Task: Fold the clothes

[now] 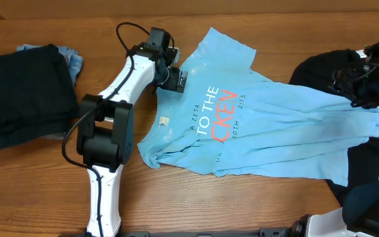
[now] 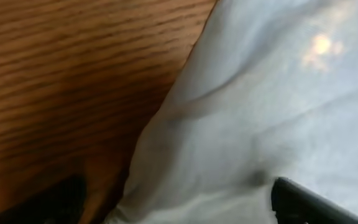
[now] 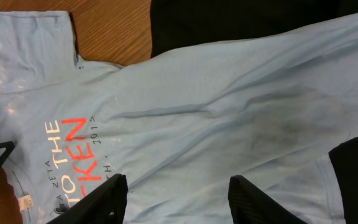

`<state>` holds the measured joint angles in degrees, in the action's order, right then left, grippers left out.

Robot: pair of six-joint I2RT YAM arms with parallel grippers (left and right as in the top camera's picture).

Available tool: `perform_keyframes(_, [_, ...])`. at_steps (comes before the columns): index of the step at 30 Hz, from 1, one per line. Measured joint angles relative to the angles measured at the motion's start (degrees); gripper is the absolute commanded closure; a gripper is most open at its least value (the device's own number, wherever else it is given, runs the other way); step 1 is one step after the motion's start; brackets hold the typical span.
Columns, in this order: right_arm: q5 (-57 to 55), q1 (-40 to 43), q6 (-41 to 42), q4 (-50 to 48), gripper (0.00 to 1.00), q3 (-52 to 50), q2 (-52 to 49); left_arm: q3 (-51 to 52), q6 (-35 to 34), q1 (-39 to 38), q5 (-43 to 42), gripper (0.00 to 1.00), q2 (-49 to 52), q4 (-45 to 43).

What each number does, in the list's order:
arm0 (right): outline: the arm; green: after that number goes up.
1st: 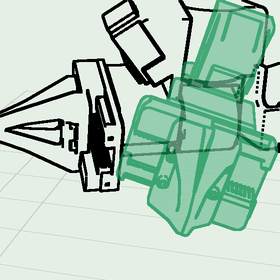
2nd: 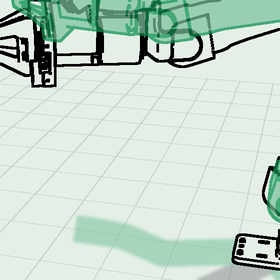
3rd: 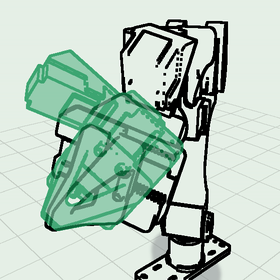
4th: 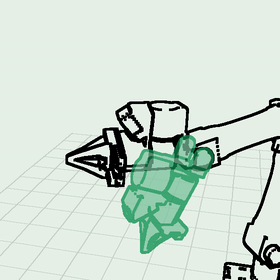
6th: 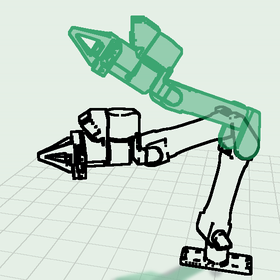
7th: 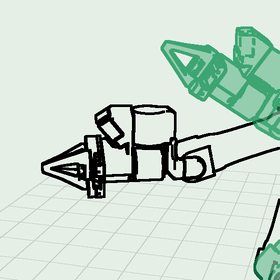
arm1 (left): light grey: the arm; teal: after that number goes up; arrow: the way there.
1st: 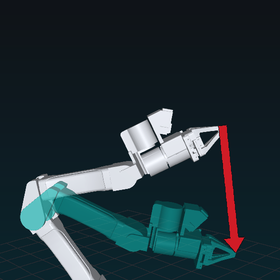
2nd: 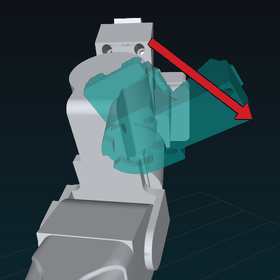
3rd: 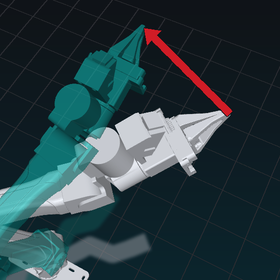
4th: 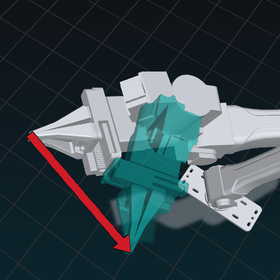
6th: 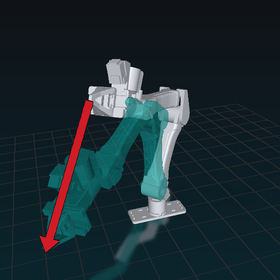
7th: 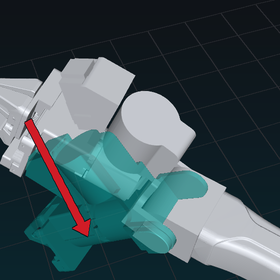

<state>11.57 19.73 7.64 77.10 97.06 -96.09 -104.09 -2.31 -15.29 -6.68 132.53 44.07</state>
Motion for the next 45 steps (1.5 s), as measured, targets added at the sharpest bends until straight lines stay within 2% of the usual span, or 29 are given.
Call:
perform_keyframes(1, [0.0, 0.0, 0.0, 0.0, 0.44, 0.0, 0.0, -0.15, -0.09, 0.0, 0.04, 0.87, 0.04, -0.02])
perform_keyframes(2, [0.02, 0.0, 0.0, 0.0, 0.44, 0.0, 0.0, -0.17, 0.13, 0.0, 0.04, 0.96, 0.15, 0.0])
perform_keyframes(5, [0.0, 0.0, 0.0, -0.02, 0.44, 0.0, 0.0, -0.24, 0.81, 0.0, 0.11, 0.96, 0.63, 1.27])
perform_keyframes(8, [0.02, 0.0, 0.0, 0.0, 0.44, 0.0, 0.0, -2.99, -0.33, 1.11, 3.48, 0.96, 0.79, 9.2])
perform_keyframes(11, [0.02, 0.0, -0.02, 0.0, 0.44, 0.0, 0.0, -10.84, -4.26, 7.54, 5.92, 0.96, 0.79, 14.56])
perform_keyframes(15, [0.02, 0.0, -0.2, -0.5, 0.44, 0.0, 0.0, -17.7, -10.45, 20.2, 3.26, 0.96, -3.58, 13.25])
perform_keyframes(16, [-0.04, 0.0, -0.2, -0.87, 0.44, 0.0, -0.02, -18.32, -11.3, 22.21, 2.84, 0.92, -5.05, 13.25])
perform_keyframes(18, [-1.25, 0.0, -0.2, -1.01, 0.44, 0.0, -0.44, -18.62, -12.02, 22.8, 2.67, 0.55, -6.43, 13.68])
perform_keyframes(19, [-1.75, 0.0, -0.2, -1.03, 0.45, 0.0, -1.01, -18.6, -12.07, 22.27, 2.62, 0.32, -6.43, 13.94])
perform_keyframes(20, [-2.23, 0.0, -0.22, -1.4, 0.46, 0.0, -2.12, -18.16, -12.59, 21.31, 2.51, 0.29, -6.43, 14.95])
perform_keyframes(21, [-2.62, 0.0, -0.17, -1.95, 0.52, 0.0, -3.17, -18.14, -12.41, 20.85, 2.29, 0.28, -6.43, 15.52])
perform_keyframes(26, [-3.21, 0.0, -1.53, -2.82, 0.9, -0.11, -9.16, -18.1, -12.57, 18.29, -0.68, 0.29, -6.43, 28.72])
perform_keyframes(29, [-2.8, 0.0, -3.41, -3.1, 0.9, -0.11, -17.27, -18.01, -12.31, 14.93, -1.09, 0.29, -6.43, 40.39])
perform_keyframes(31, [-2.84, 0.0, -3.87, -4.17, 0.9, -0.11, -22.36, -17.97, -12.15, 12.5, -0.09, 0.28, -6.43, 43.19])
perform_keyframes(37, [-2.84, 0.0, -5.14, -7.26, 0.89, -0.15, -31.95, -17.97, -12.13, 9.38, 2.32, 0.28, -6.43, 44.5])
perform_keyframes(40, [-2.4, 0.17, -5.38, -7.85, 0.88, 0.46, -33.22, -17.97, -12.13, 9.38, 2.64, 0.29, -6.43, 44.89])
perform_keyframes(41, [-2.01, 0.42, -5.18, -9.16, 0.85, 0.52, -33.27, -17.97, -12.13, 9.38, 2.64, 0.29, -6.43, 45.11])
perform_keyframes(45, [-2.67, 2.38, -1.27, -22.56, 0.82, 2.05, -33.9, -17.97, -12.13, 9.38, 2.64, 0.29, -6.43, 46.01])
